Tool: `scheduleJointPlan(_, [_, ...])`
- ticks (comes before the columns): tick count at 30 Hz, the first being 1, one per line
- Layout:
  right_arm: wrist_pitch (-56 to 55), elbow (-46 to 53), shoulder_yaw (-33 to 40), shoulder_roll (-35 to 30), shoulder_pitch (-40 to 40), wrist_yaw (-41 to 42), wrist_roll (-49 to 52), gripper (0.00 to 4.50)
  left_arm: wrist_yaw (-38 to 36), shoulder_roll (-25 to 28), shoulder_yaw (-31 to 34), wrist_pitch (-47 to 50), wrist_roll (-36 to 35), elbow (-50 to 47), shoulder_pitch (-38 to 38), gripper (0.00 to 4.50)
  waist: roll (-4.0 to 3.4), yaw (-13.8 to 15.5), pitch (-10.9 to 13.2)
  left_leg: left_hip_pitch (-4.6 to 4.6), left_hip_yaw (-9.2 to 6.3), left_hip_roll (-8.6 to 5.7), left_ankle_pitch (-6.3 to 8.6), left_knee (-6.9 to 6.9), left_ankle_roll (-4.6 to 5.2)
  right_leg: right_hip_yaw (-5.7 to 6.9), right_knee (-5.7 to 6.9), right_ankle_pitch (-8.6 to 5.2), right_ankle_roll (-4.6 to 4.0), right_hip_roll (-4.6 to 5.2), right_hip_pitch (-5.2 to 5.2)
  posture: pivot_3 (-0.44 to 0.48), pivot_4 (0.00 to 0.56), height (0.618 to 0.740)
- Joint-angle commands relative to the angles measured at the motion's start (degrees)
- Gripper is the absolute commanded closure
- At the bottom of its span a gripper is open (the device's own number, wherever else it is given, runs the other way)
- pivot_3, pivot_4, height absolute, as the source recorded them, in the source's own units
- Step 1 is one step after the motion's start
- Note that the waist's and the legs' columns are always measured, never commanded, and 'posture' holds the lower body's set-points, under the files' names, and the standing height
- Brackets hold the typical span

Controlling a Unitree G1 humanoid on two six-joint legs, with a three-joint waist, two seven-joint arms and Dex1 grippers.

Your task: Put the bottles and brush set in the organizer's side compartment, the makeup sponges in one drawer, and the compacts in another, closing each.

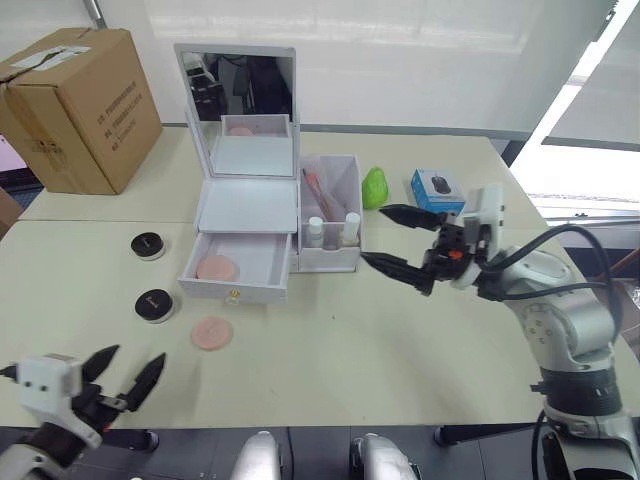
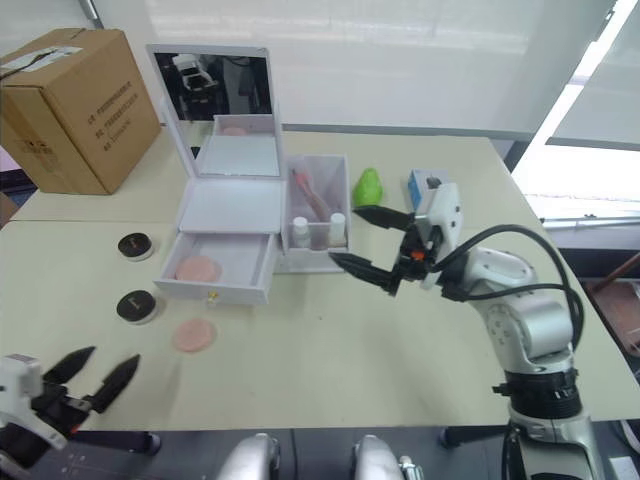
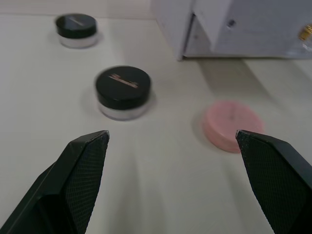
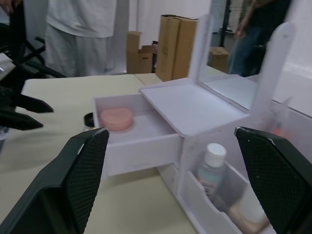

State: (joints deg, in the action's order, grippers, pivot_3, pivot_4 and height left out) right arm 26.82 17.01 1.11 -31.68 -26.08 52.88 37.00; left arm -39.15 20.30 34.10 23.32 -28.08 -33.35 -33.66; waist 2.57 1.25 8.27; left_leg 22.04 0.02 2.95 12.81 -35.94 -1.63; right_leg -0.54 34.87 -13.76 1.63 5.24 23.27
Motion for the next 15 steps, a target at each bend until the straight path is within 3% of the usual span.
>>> scheduleJointPlan(1, [0.03,1.29,-0.52,0.54,-1.82,1.17,1.07,0.0,2.31,0.84,-5.17,-2.55,4.35,-0.94,1.1,0.03,0.0,-0.05,0.0,0.0,0.0,0.0,0.0,-0.02,0.0,-0.01,0.01,0.0,0.0,-0.01,-0.01,0.0,0.15,0.722])
scheduleJointPlan(9, [0.23,2.33,-2.03,1.6,-2.59,1.27,0.79,0.0,9.43,3.44,-16.57,2.96,11.1,4.69,12.54,0.03,-0.08,-0.43,-0.05,-0.01,-0.05,0.0,-0.05,-0.04,0.08,-0.06,0.15,0.02,0.02,-0.13,-0.19,0.0,0.15,0.722])
scheduleJointPlan(15, [0.75,3.46,-1.73,1.31,-2.12,0.63,0.89,0.0,11.53,3.78,-19.85,4.74,12.19,5.82,15.53,0.03,-0.16,-0.61,-0.2,-0.13,-0.07,0.0,-0.06,-0.05,0.1,-0.18,0.15,0.04,0.02,-0.23,-0.21,0.0,0.15,0.722])
